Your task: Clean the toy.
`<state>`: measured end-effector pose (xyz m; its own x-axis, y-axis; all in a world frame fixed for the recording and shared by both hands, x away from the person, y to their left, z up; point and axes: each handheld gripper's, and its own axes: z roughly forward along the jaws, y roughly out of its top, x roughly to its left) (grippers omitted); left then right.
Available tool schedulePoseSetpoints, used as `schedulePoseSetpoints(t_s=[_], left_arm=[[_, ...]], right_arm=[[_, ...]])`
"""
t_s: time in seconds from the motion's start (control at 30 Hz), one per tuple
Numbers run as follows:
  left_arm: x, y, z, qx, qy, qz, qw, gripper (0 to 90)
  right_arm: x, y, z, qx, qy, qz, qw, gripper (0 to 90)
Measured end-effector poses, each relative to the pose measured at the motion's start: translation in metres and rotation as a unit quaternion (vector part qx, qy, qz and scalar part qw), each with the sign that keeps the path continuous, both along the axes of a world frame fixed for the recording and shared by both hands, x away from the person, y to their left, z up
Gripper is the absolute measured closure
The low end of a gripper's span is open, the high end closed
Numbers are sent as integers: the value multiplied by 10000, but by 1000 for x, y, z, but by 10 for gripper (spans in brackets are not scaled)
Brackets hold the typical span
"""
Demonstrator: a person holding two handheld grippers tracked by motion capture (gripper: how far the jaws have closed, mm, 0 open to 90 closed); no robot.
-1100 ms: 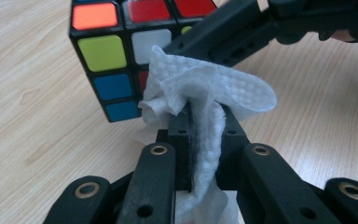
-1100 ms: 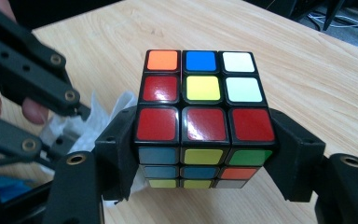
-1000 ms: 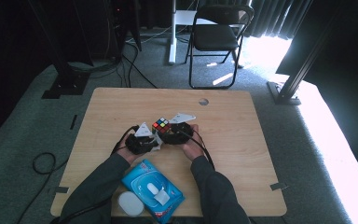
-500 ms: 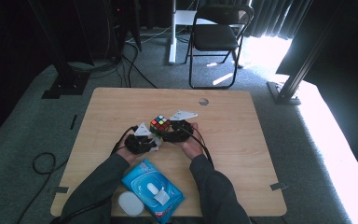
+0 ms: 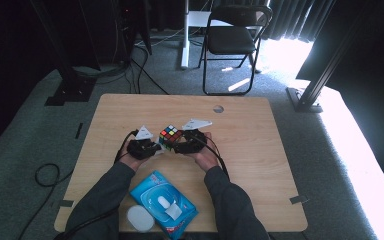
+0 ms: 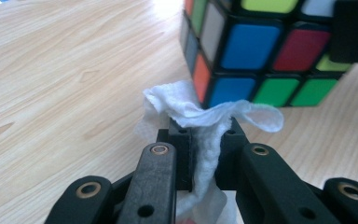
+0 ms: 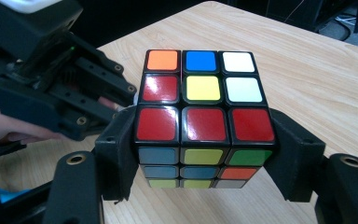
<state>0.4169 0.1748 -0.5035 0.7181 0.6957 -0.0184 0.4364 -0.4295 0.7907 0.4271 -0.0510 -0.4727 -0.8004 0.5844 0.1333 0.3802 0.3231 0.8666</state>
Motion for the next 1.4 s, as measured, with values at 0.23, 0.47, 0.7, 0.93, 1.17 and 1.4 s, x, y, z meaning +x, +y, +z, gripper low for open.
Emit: schedulePoseSetpoints(t_s=[0.23, 0.47, 0.7, 0.93, 1.17, 1.4], left_arm=[[-6, -10, -2, 84, -66, -324, 9994, 809], [-15, -26, -4, 355, -143, -825, 9959, 807], [-10, -18, -4, 233, -151, -518, 9983, 807], [-4, 4, -1, 52, -306, 334, 9990, 808], [-2, 17, 7, -46, -339, 551, 9979, 809], [-2, 20, 7, -41, -307, 628, 9975, 808]], right_arm=[[1, 6, 0, 64, 59, 21, 10000, 343], [2, 5, -1, 128, 128, 1, 9998, 343], [3, 2, -3, 139, 171, 1, 9998, 343], [3, -2, -4, 150, 194, 2, 9997, 343], [2, -3, -11, -26, 229, -30, 9997, 343], [1, -2, -13, -146, 185, -36, 9997, 343]])
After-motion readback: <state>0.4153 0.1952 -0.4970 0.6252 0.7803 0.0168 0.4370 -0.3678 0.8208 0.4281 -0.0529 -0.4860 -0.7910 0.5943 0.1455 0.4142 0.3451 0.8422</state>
